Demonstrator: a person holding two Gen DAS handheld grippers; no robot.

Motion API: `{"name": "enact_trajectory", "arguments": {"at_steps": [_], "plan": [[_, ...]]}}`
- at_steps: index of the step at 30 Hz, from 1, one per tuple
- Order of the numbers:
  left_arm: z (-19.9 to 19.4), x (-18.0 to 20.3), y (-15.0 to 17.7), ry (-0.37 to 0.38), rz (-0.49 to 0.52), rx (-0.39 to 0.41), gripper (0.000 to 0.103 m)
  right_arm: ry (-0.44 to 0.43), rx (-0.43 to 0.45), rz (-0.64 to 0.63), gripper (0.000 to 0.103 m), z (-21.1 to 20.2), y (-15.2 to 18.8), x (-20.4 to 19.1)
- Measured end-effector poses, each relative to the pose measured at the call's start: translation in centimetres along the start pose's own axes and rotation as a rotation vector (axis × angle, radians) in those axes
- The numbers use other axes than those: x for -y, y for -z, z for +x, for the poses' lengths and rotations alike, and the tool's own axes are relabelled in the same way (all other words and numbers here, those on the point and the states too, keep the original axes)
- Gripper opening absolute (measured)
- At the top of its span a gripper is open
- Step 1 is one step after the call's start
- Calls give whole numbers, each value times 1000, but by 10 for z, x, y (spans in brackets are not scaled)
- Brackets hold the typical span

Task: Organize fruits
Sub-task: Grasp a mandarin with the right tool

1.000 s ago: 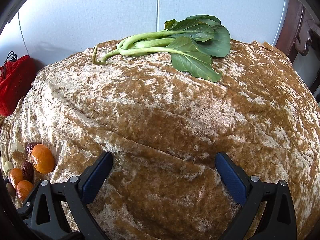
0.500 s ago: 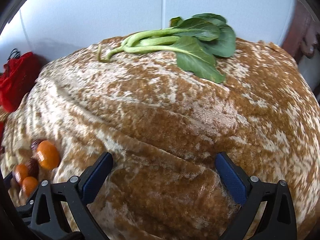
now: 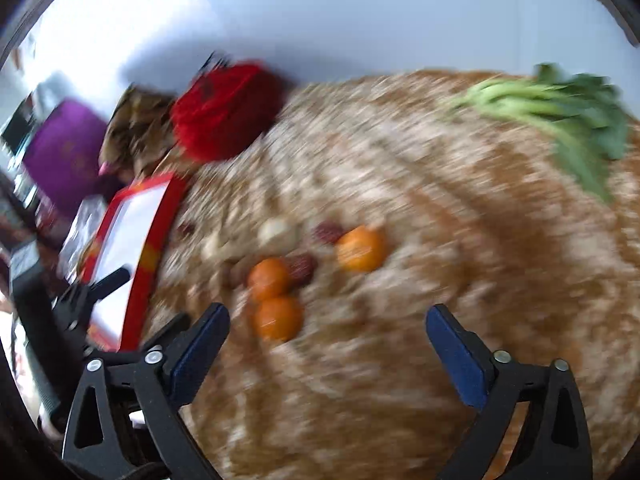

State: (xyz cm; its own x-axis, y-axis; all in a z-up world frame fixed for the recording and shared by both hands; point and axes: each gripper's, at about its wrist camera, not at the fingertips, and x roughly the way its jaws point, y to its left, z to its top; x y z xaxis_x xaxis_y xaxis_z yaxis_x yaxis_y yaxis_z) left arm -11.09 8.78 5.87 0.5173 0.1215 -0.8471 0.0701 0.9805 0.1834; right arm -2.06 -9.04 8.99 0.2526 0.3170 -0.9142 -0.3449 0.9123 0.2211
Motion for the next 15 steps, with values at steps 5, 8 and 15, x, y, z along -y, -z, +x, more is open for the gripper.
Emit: {"name": "enact_trajectory", "arguments": {"at_steps": [5,8,15], "plan": [[3,-3,-1,-17,17,-26,101,-17,-60,41,91,21,5,-10],[3,-6,-2,-16,14,-37,101,-24,-85,77,90,33,2,-8],[2,-12,-9,-24,24,-37,98,-2,-122,68,81,48,1,-14]]}}
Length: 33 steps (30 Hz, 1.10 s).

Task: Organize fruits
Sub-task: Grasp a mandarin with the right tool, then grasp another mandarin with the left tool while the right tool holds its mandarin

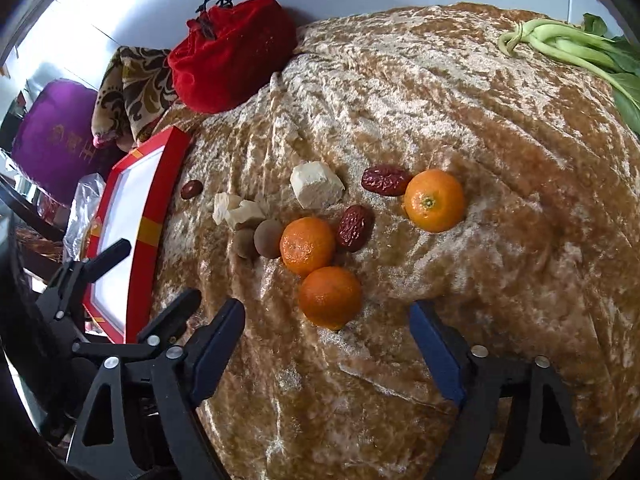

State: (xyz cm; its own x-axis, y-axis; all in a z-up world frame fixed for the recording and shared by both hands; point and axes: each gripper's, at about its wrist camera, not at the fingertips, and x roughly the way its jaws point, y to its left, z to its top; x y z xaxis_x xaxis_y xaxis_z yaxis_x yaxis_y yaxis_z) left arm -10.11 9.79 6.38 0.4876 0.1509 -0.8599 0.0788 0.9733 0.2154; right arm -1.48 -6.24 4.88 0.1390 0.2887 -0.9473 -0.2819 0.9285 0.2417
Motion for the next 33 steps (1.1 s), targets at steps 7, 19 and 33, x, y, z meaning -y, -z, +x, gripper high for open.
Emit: {"name": "enact_trajectory", "arguments": {"at_steps": [7,19,33], "plan": [[1,5,-4,31,39,-3,96,50,-21,-8,73,13,-1,0],[4,30,-12,84,112,1,92,-61,-98,62,26,4,3,19],[1,58,-27,54,247,70,92,-225,-85,204,44,-16,-4,52]]}}
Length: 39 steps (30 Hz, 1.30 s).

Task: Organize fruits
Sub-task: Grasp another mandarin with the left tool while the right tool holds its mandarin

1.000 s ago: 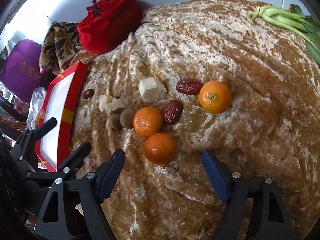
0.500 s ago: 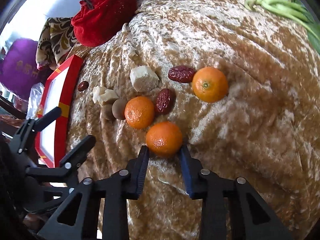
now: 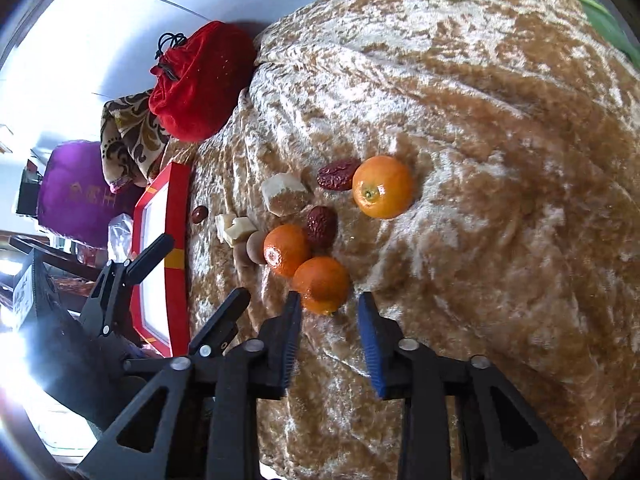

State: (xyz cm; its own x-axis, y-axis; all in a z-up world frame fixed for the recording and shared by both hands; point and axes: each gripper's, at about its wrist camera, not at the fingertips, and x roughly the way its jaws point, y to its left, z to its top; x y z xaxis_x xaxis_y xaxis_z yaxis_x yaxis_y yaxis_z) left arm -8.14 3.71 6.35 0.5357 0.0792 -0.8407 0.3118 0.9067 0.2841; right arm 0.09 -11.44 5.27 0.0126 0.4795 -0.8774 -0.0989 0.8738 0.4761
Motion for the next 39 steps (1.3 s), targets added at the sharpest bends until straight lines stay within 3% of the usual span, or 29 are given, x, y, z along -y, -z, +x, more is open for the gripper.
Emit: {"name": "enact_trajectory", "arguments": {"at_steps": [2,9,13,15,16,17,21,28,33,39], "plan": [[-2,-1,0,-12,12,1,92,20,2,-21,54,4,-1,-5],[-4,-8,1,-27,12,2,93,101,27,-56,55,30,-6,-20],[-3,-6,0,-32,24,3,93,106,41,-68,54,35,-7,-21],[-1,-5,-2,-38,23,-1,92,119,36,-80,46,38,-6,-24],[0,-4,-3,-38,23,-2,92,123,30,-82,37,39,-5,-25],[0,-3,-3,-36,25,-2,92,123,22,-81,36,39,-5,-24],[1,7,-8,-16,60,10,92,79,14,-31,36,29,-5,-14],[15,25,-21,69,131,12,92,35,84,51,36,-12,-8,13],[29,23,-29,99,119,-16,92,22,97,78,36,-23,-8,24],[43,21,-29,130,113,-67,67,2,97,76,36,-29,-8,24]]}}
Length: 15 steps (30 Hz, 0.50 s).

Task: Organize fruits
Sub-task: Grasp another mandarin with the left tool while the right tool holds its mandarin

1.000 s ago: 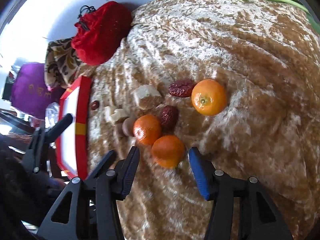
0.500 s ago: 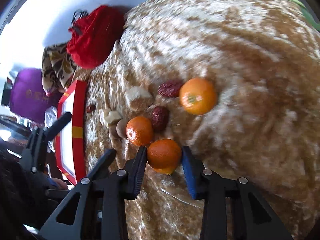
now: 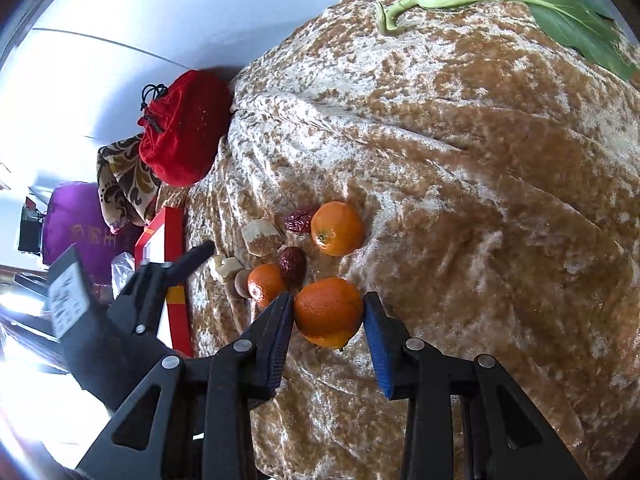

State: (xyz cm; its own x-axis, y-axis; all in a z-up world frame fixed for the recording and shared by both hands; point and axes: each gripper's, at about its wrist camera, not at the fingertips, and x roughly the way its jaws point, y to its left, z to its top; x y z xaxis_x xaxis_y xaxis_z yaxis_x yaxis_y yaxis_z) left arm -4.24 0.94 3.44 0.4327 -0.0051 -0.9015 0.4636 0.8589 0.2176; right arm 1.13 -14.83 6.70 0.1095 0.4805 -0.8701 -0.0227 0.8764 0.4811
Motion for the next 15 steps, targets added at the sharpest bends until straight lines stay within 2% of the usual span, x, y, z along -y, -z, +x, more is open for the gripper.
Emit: {"name": "enact_trajectory", "arguments": {"at_steps": [7,9,12,15], "plan": [[6,4,1,29,28,-5,52,-1,4,6,36,-1,1,-1],[6,3,1,50,18,-1,43,2,5,5,36,0,1,0],[4,1,0,63,14,5,36,1,7,2,36,0,1,-2],[3,2,2,72,14,11,34,-3,11,1,36,0,1,-4]]}}
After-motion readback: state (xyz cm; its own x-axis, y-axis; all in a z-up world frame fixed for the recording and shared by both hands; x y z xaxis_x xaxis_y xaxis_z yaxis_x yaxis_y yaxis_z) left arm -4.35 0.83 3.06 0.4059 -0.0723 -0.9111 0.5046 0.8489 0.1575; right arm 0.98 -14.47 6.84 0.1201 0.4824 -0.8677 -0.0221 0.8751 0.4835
